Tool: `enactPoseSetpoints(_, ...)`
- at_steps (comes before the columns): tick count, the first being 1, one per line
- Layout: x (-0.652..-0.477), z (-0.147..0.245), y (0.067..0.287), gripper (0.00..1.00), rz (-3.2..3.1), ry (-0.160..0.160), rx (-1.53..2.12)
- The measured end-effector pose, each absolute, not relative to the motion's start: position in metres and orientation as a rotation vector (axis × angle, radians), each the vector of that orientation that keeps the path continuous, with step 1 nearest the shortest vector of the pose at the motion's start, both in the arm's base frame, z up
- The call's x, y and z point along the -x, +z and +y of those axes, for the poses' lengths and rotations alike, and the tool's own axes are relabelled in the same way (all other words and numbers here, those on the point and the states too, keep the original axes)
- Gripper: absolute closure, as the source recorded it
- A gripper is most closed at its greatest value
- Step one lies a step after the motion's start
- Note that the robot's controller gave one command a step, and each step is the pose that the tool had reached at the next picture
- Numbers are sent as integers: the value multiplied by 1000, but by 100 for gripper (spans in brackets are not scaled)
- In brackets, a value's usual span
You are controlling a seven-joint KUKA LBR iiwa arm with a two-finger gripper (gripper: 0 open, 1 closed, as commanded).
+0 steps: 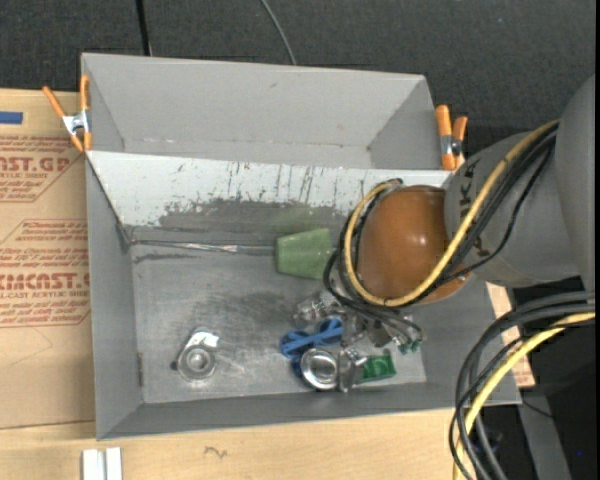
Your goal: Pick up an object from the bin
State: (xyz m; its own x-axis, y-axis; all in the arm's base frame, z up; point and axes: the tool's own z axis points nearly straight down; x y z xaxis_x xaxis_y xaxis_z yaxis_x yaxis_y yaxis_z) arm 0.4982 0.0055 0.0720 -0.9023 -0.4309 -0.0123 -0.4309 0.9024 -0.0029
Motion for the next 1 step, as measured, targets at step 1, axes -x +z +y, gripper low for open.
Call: enactPoseSetpoints(1, -498, 6, 72, 100, 3054, 2, 690)
